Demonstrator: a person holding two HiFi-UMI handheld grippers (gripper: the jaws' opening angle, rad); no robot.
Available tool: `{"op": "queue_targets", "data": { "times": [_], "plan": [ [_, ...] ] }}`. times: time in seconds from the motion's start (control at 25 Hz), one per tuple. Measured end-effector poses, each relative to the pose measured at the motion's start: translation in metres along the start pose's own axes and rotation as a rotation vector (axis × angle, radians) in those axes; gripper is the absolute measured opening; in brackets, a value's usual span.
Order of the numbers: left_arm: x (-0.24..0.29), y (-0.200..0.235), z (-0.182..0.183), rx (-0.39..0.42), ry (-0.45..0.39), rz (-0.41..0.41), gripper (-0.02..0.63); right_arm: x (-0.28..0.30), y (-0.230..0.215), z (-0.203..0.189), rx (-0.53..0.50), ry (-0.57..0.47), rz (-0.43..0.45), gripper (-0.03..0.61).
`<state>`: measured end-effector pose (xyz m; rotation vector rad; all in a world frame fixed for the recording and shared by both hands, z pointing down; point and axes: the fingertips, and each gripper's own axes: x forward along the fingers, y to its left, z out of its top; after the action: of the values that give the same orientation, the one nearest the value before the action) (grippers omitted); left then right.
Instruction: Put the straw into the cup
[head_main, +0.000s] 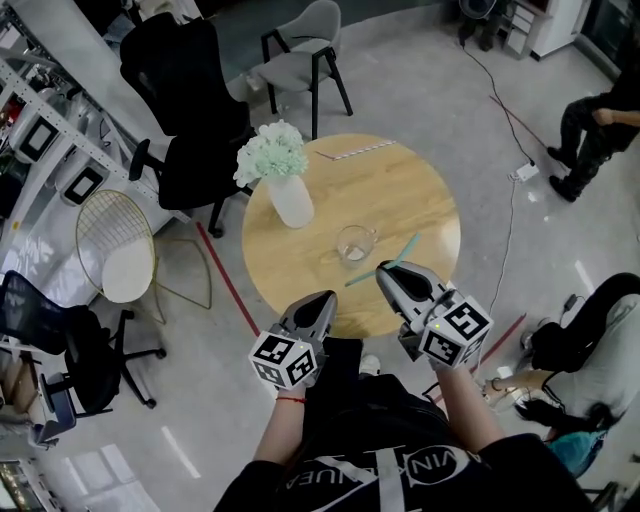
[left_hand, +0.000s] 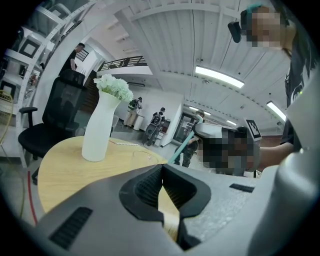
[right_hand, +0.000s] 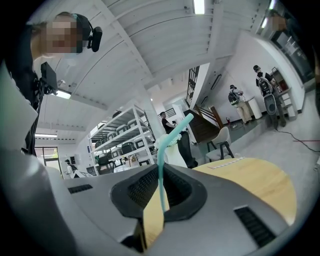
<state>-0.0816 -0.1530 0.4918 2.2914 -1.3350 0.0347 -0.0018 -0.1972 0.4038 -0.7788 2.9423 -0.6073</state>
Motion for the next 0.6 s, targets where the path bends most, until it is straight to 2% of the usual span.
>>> {"op": "queue_targets", "data": {
  "times": [0.32, 0.6],
  "plan": [
    [0.028, 0.022, 0.012, 0.006, -0.002, -0.024, 0.007, 0.016, -0.024, 0.03, -0.009, -0.065, -0.023, 0.028],
    [0.057, 0.043, 0.031, 0.003, 0.019, -0.053, 0.008, 0.036, -0.052, 0.038, 0.007, -0.057, -0.067, 0.028]
  ]
}}
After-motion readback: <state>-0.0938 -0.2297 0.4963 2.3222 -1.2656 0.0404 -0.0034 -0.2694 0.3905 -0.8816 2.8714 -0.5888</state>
